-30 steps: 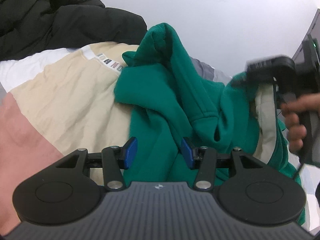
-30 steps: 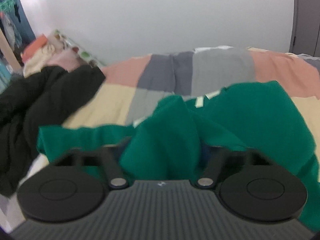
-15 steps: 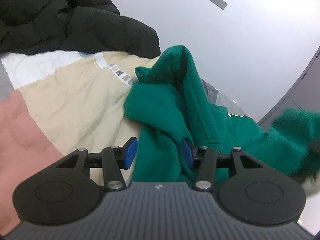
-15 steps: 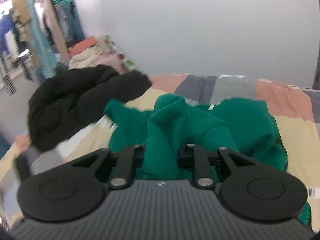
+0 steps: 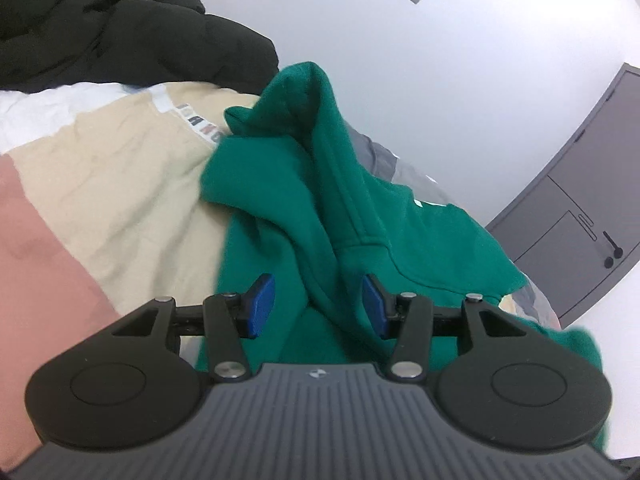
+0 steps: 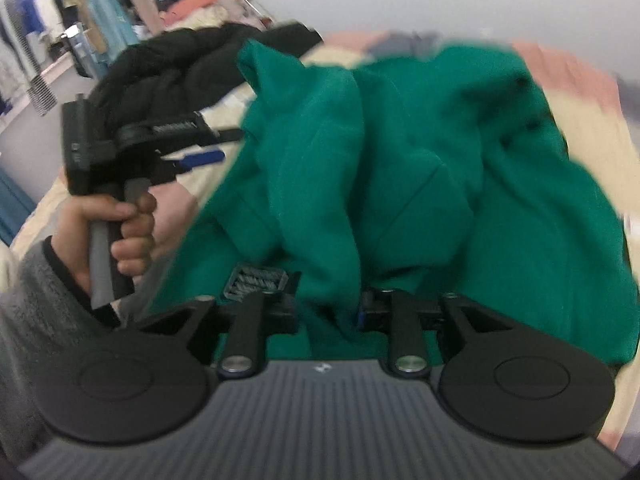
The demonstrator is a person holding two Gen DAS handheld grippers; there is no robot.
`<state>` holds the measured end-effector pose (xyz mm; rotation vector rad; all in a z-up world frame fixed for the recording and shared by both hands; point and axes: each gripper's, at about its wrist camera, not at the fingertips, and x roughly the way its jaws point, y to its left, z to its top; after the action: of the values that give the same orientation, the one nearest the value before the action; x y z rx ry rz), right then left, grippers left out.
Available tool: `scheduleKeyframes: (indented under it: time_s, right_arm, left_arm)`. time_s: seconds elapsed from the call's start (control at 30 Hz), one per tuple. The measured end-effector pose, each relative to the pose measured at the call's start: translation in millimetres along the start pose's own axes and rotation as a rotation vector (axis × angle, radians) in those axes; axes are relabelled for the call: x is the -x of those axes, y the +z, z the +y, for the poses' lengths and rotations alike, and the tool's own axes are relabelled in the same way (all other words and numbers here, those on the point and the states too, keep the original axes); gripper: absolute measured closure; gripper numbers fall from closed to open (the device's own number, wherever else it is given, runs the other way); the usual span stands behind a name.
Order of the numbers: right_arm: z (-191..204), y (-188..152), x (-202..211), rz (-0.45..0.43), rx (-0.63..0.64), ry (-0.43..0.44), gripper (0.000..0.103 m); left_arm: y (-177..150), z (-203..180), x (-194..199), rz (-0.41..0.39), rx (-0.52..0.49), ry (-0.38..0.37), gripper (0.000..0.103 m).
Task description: Fold large clothes
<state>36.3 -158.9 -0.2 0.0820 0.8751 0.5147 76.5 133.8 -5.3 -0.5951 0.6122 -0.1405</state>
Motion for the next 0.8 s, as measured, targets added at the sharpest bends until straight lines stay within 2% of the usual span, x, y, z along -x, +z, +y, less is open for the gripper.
scheduleKeyframes:
  time_s: [0.03, 0.07, 0.1, 0.13, 0.23, 0.43, 0.5, 0.63, 0.73, 0.8]
  right_arm:
    - [-7.6, 0.0, 0.9, 0.021, -0.037, 0.017, 0.057]
    - [-14.4, 0.1, 3.6, 0.034, -0.069, 0.038, 0.041]
    - [-18.2, -1.9, 8.5, 0.033, -0.092, 0.052, 0.029]
    - [-22.6, -3.5, 14.2, 0.027, -0.11, 0.063, 0.027]
    - [-31.3, 1.3, 33.5, -0.001, -0.107, 0.086, 0.027]
    - [-66.7, 36.8, 44.6, -0.157, -0.221, 0.066, 0.027]
    - [-77.6, 53.7, 27.8, -0.18, -0.264, 0.05, 0.025]
    - [-98.8, 83.3, -23.4, -0.193, -0.359, 0.073, 0.026]
    - [-110.7, 98.9, -60.8, -0.197, -0.37, 0.033, 0.027]
    - [-119.0, 103.9, -79.9, -0.194, -0.389, 0.021, 0.026]
  left_arm:
    - [-0.4, -1.4, -0.4, -0.007, -0.002, -0.005, 0.049]
    - [-0.5, -1.7, -0.1, -0.012, 0.0, -0.014, 0.049]
    - [-0.4, -1.6, -0.5, -0.017, 0.008, -0.027, 0.047]
    - [0.0, -1.2, -0.7, -0.019, 0.017, -0.037, 0.046]
    - [1.5, 1.4, -4.7, -0.023, 0.053, -0.078, 0.044]
    - [7.7, 5.5, -27.1, -0.026, 0.113, -0.114, 0.044]
    - [8.8, 6.8, -35.8, -0.027, 0.118, -0.124, 0.044]
    - [10.7, 8.3, -47.2, -0.027, 0.114, -0.162, 0.045]
    - [12.4, 6.2, -53.3, -0.027, 0.089, -0.175, 0.045]
    - [15.1, 4.3, -55.0, -0.033, 0.061, -0.175, 0.05]
